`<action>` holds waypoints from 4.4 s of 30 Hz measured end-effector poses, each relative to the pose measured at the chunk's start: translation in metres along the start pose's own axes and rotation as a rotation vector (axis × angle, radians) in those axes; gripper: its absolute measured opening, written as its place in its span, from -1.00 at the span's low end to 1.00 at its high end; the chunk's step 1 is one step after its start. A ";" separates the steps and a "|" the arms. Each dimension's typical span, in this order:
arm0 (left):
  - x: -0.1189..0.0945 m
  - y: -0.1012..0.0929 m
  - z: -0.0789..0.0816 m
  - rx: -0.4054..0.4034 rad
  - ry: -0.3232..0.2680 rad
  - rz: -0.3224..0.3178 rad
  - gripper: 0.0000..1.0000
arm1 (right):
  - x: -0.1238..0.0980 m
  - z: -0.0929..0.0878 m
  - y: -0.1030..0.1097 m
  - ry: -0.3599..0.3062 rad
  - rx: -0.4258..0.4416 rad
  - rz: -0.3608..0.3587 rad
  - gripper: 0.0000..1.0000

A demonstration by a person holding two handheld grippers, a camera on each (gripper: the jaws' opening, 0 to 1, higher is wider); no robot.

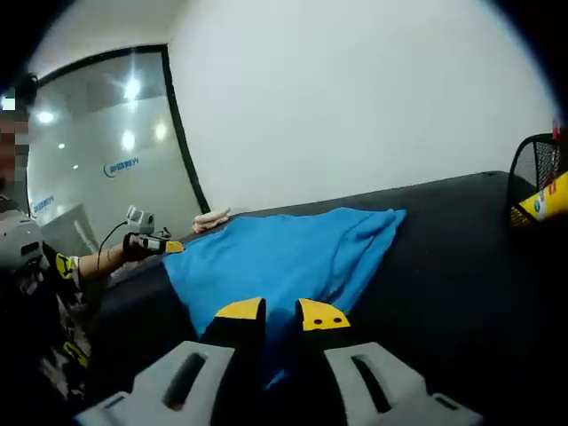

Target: Spread out the cloth and fold it

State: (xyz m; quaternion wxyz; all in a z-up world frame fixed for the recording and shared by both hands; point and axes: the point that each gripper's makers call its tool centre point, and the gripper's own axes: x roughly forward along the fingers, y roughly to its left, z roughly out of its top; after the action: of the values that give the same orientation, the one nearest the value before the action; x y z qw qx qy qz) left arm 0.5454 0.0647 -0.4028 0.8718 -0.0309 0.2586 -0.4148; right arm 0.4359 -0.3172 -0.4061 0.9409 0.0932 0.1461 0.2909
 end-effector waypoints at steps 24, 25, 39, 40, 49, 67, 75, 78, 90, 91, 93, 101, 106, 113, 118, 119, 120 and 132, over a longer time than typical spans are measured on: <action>-0.048 0.034 -0.036 -0.103 -0.044 -0.034 -1.00 | -0.012 -0.018 0.004 0.047 -0.088 -0.041 -0.97; -0.048 0.031 -0.033 -0.111 -0.057 -0.042 -0.99 | -0.012 -0.024 0.006 0.083 -0.107 -0.034 -0.97; -0.031 0.027 -0.049 0.414 0.032 -0.025 -0.50 | -0.033 -0.035 0.011 0.095 -0.320 -0.060 -0.42; -0.027 0.027 -0.047 0.452 0.017 -0.026 -0.55 | -0.027 -0.034 0.012 0.103 -0.374 -0.073 -0.44; -0.034 0.008 -0.031 0.058 0.026 -0.095 -1.00 | -0.024 -0.008 0.016 0.057 -0.246 -0.077 -0.96; -0.145 -0.068 -0.057 0.123 0.009 -0.174 -1.00 | -0.108 -0.033 0.106 0.059 -0.328 0.019 -0.96; -0.147 -0.092 -0.105 -0.095 -0.003 -0.290 -1.00 | -0.126 -0.070 0.110 0.078 -0.334 0.016 -0.97; -0.151 -0.093 -0.114 -0.030 0.015 -0.251 -1.00 | -0.138 -0.061 0.107 0.036 -0.273 0.038 -0.97; -0.158 -0.099 -0.123 0.294 -0.045 -0.232 -0.92 | -0.141 -0.081 0.109 0.041 -0.284 0.066 -0.88; -0.166 -0.093 -0.110 0.271 -0.069 -0.223 -0.86 | -0.148 -0.078 0.105 0.045 -0.269 0.048 -0.83; -0.172 -0.083 -0.076 0.138 -0.179 -0.235 -0.75 | -0.162 -0.055 0.103 -0.041 -0.249 0.059 -0.58; -0.056 0.016 0.062 -0.314 -0.397 -0.134 -0.72 | -0.092 0.073 0.009 -0.266 -0.247 -0.230 -0.54; 0.031 0.027 0.016 -0.118 -0.080 -0.030 -0.74 | -0.003 0.036 -0.052 -0.012 -0.161 -0.257 -0.54; 0.048 -0.007 -0.003 -0.061 -0.063 -0.074 -0.73 | 0.049 0.002 -0.073 0.102 -0.126 -0.230 -0.84; 0.034 0.023 0.024 -0.113 -0.163 -0.048 -0.97 | 0.040 0.027 -0.073 -0.005 -0.214 -0.242 -0.96; 0.032 0.019 0.027 -0.120 -0.166 -0.078 -0.98 | 0.039 0.033 -0.073 -0.021 -0.220 -0.241 -0.96; 0.030 0.023 0.027 -0.110 -0.157 -0.065 -0.99 | 0.038 0.038 -0.072 -0.036 -0.231 -0.232 -0.96; 0.048 0.068 0.013 0.002 -0.095 0.039 -0.90 | 0.036 0.017 -0.096 0.029 -0.279 -0.344 -0.90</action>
State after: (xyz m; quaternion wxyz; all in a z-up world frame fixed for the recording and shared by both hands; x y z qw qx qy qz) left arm 0.6245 0.0716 -0.4299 0.8912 -0.0445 0.2169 -0.3960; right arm 0.5200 -0.3755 -0.4231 0.9783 -0.0682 0.1317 0.1448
